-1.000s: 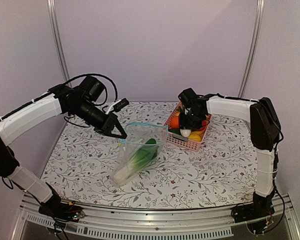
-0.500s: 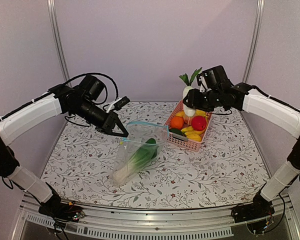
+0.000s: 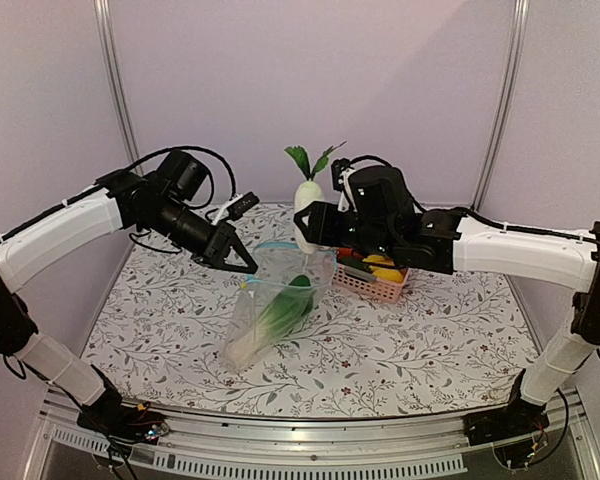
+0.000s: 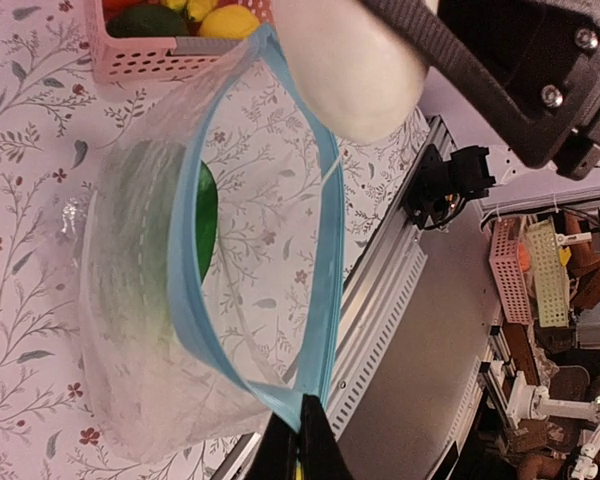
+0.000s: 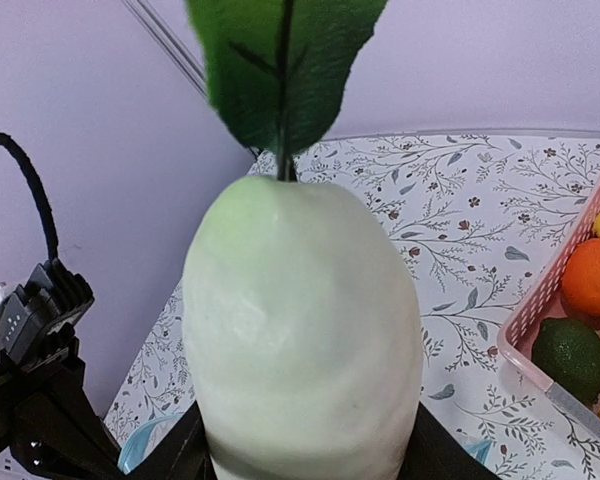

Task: Place the food in the zip-top bag and seal the zipper
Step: Place the fake vegetable in the zipper food storage bag.

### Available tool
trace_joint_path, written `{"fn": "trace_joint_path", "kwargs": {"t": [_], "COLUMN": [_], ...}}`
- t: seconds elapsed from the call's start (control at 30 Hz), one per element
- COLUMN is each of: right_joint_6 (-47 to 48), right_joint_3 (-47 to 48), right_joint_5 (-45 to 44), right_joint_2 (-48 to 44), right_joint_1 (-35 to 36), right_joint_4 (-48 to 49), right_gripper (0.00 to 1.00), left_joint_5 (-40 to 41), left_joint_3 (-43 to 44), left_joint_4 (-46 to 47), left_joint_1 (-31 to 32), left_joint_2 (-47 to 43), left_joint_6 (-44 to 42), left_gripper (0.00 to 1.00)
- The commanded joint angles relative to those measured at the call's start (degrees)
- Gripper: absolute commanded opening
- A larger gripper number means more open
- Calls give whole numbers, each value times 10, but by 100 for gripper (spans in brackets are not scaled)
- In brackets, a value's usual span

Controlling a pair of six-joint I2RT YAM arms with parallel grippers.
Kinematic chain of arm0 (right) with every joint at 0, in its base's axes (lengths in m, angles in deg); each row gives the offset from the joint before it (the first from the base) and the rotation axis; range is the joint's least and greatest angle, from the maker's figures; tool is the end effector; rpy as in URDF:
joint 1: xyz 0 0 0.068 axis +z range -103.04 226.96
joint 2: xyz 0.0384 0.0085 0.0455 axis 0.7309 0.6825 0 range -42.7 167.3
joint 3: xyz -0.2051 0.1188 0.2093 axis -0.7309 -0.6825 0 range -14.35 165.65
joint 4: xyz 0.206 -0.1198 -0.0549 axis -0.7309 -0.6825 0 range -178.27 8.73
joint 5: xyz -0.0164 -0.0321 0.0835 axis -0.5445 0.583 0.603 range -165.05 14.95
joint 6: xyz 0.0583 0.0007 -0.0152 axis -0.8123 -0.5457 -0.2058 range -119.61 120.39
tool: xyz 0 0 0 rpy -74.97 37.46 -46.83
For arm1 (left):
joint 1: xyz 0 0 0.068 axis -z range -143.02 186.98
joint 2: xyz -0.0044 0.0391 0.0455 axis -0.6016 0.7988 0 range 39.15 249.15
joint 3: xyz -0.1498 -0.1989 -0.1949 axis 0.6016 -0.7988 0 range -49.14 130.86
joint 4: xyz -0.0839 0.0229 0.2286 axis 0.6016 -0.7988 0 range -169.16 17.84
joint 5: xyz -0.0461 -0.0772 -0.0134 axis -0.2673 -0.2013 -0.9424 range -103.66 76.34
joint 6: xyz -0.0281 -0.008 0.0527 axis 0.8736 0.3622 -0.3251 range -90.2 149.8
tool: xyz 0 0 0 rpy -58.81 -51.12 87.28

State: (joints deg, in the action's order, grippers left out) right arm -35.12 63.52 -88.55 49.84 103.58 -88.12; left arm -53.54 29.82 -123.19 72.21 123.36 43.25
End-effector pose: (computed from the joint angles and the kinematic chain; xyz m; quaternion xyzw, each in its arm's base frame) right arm 0.2165 0.3095 0.3794 -0.0853 0.8192 0.3349 0.4576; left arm 0.2124 -0.1851 0.3696 0.2671 0.8648 -0.4097 0.1140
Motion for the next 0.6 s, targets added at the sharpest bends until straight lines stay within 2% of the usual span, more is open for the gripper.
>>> {"fn": "trace_joint_path", "kwargs": {"t": [0.0,0.2,0.37,0.57], "right_joint_6": [2,-20,-9,-25], "right_joint_3": [-12,-51,-73,-92], "right_joint_5": [-74,-97,-156,-162], "right_joint_2": [26,34,19,25], "right_joint_1": [23,55,92,110], "right_joint_4": [90,134,148,150], "right_gripper": [48,48,49,51], "left_joint_5": [-5,-6,-8,-14], "left_joint_3": [-9,-12,-14,-14], "left_joint_4": [16,32,41,44], "left_joint_1": [-8,-9,-8,-9], "left_joint_2": [-16,-18,-17,-14], "left_joint_6": [9,21,27,27], "left_gripper": [0,0,0,0]}}
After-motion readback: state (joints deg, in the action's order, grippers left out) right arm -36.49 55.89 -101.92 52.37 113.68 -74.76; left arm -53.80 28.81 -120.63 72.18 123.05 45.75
